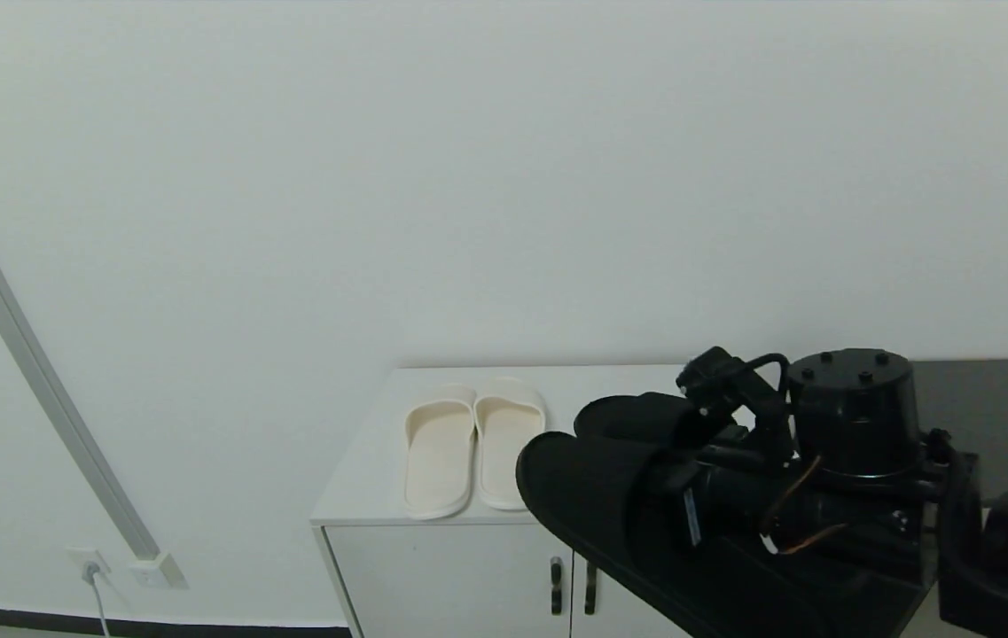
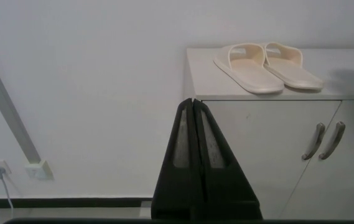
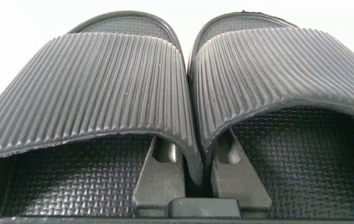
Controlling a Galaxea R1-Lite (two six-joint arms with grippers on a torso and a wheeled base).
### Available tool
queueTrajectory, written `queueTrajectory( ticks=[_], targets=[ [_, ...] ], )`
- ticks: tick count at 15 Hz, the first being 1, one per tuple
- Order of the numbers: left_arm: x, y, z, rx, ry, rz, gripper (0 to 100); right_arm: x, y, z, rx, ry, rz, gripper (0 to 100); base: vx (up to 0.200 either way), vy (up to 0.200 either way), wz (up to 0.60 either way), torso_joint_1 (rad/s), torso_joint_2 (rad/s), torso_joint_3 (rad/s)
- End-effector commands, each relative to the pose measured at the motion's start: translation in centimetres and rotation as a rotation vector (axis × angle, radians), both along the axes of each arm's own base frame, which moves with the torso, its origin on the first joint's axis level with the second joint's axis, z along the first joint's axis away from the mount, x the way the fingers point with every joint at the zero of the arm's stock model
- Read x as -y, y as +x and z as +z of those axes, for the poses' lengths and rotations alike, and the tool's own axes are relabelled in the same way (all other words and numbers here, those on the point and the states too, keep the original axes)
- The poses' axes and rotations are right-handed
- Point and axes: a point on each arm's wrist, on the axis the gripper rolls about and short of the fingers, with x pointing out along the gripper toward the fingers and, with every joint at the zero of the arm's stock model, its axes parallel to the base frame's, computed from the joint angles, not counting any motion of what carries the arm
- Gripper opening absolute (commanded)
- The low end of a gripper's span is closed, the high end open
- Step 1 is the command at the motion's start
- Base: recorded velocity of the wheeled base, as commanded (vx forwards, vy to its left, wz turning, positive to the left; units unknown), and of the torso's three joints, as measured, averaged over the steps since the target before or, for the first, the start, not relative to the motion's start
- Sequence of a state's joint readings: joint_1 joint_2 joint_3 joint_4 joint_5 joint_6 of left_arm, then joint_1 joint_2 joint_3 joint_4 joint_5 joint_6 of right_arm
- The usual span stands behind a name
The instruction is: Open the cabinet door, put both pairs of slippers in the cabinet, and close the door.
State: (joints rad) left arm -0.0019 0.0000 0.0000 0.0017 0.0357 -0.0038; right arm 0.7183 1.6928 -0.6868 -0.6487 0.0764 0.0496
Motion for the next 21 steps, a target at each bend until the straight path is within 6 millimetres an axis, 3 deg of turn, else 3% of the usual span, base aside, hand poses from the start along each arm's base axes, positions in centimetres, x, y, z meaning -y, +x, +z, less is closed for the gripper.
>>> queueTrajectory(
  ticks=[1,12,21],
  targets=[
    [0.0,0.0,0.0,0.0,-0.001,0.0,0,2.8,-1.2,0.5,0.042,-0.007,0.084,0,0.0,0.0,0.0,0.0,0.0,0.0],
    [0.0,0.0,0.0,0.0,-0.001,-0.002,0,3.2,-1.2,0.0,0.121,-0.085,0.209,0,0.0,0.0,0.0,0.0,0.0,0.0],
    [0.0,0.0,0.0,0.0,-0.001,-0.002,0,2.4,-1.1,-1.1,0.08,-0.094,0.251,0,-0.2,0.0,0.0,0.0,0.0,0.003]
  ],
)
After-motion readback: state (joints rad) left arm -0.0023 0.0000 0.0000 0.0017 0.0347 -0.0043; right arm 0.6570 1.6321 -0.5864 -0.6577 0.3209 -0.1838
